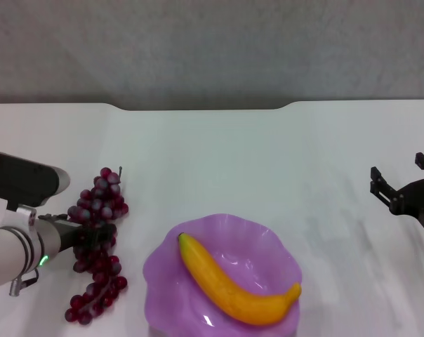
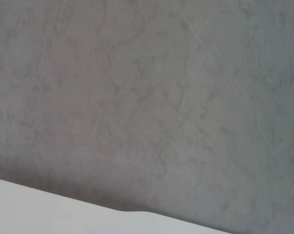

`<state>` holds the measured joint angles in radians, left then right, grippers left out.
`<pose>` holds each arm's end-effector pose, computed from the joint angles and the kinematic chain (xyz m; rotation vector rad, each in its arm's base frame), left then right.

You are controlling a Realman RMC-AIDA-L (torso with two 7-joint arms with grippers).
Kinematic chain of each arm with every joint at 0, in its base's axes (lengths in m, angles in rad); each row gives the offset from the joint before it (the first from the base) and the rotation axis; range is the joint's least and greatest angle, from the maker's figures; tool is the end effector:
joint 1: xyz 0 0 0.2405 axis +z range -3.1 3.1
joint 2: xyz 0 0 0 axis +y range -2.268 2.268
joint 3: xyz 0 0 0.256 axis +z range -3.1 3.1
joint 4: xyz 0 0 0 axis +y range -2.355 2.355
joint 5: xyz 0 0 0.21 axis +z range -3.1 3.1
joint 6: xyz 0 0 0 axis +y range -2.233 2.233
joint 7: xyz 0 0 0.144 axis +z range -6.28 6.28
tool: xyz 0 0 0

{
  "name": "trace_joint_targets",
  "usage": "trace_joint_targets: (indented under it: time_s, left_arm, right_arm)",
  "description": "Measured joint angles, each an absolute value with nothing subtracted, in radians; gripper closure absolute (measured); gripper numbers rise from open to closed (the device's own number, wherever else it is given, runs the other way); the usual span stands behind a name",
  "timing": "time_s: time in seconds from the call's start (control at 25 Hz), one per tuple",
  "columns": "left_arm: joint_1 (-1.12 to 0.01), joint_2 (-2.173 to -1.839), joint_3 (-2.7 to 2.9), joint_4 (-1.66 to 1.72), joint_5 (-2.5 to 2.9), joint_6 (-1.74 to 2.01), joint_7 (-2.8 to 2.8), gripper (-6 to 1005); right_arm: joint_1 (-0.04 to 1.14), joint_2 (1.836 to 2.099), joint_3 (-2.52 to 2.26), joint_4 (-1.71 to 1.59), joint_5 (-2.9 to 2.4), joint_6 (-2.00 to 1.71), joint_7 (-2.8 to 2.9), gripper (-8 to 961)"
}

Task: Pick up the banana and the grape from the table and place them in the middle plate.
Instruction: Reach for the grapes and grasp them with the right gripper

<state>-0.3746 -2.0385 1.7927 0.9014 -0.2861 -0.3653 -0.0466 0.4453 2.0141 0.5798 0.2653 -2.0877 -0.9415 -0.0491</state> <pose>-0.3100 0.3695 -0.0484 -1.9345 -1.0088 0.0942 0.3389 0.3362 -0.0351 -1.7842 0.5039 0.4273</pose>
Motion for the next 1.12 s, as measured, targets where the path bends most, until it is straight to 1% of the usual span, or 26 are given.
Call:
trace_joint_targets:
  time_s: [0.56, 0.64, 1.12]
  left_arm:
    - [-0.389, -2.040, 1.802, 0.891, -0.289, -0.359, -0.058, 151]
    - [-0.389, -2.040, 1.802, 0.891, -0.289, -0.356, -0.058, 260]
    - [-0.383, -2.040, 1.802, 0.891, -0.288, -0.344, -0.057, 370]
  right_arm:
    - [0.444, 2.014, 0.580, 0.265, -2.088, -0.943, -0.049, 74]
    - [0.443, 2.014, 0.580, 0.263, -2.088, -0.943, -0.049, 74]
    - [0.445, 2.014, 0.580, 0.263, -2.088, -0.939, -0.049, 74]
